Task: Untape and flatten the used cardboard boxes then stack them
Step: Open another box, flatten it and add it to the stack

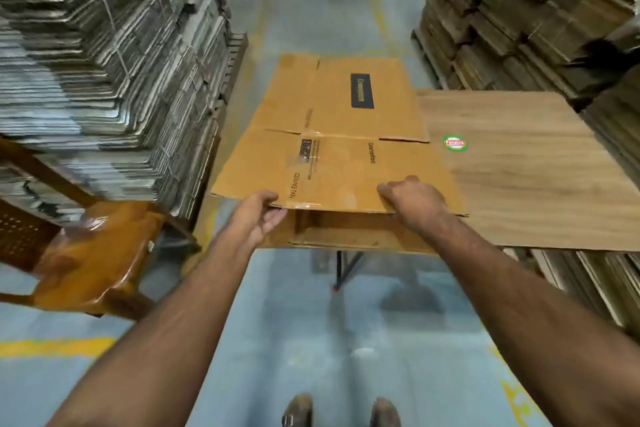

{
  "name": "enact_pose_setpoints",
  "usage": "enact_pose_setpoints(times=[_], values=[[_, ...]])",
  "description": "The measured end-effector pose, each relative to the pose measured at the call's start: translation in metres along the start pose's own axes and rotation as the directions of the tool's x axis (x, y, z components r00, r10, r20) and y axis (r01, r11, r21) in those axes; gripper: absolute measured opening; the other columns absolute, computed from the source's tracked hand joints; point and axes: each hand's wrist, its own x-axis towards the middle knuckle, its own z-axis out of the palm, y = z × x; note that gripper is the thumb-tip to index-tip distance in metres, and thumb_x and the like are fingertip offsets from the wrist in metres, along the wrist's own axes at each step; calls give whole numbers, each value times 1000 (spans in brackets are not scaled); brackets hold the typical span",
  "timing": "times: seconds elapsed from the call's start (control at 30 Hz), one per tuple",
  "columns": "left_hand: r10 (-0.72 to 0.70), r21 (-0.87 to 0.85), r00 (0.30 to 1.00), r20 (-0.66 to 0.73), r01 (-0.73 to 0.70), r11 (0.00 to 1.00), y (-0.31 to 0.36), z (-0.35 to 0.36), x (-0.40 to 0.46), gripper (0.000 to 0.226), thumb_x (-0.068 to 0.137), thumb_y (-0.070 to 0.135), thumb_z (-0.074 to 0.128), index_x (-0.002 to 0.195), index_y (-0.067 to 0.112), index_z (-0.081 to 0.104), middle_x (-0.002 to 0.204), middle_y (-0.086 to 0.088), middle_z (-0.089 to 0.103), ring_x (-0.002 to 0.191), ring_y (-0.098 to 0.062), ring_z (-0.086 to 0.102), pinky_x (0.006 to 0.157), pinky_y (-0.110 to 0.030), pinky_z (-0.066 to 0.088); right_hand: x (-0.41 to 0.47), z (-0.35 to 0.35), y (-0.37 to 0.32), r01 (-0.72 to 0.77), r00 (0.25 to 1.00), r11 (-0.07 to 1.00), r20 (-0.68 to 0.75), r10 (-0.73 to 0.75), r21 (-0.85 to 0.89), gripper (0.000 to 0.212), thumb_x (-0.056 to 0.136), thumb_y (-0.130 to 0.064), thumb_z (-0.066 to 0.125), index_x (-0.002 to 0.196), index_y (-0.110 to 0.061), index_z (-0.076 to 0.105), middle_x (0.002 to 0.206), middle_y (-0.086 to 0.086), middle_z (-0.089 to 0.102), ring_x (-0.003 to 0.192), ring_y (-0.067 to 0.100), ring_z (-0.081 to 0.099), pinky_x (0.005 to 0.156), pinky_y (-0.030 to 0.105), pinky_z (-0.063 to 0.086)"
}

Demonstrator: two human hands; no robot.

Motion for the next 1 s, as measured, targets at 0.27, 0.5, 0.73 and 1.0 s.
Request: enact_pose_setpoints(times=[0.27,0.5,0.73,1.0], values=[[-226,199,973,-55,232,952,-65,-36,33,18,105,19,41,110,5,51,100,-13,65,96,-23,66,71,-27,57,2,87,-35,-296,950,927,174,260,230,87,79,-40,77,145,-22,24,137,14,39,124,36,43,96,52,46],[-77,452,965,-249,186,872,-81,-58,59,36,92,33,66,114,6,55,109,-10,61,78,-23,61,55,-27,57,2,110,-42,-281,957,930,141,253,239,68,88,-36,69,143,-27,30,135,13,38,122,34,41,93,49,48],[402,978,900,-167,99,186,-61,-82,66,131,62,68,78,154,17,0,157,-25,11,143,-42,19,112,-51,31,11,115,-29,-308,944,924,196,267,226,87,83,-51,72,149,-36,18,152,9,23,134,35,29,94,57,45],[206,988,972,112,-130,79,-41,-90,88,123,72,59,76,154,16,-5,141,-23,40,124,-42,47,98,-50,45,4,128,-21,-351,936,899,106,335,262,91,74,-63,71,145,-25,29,154,12,27,135,37,32,98,60,44]])
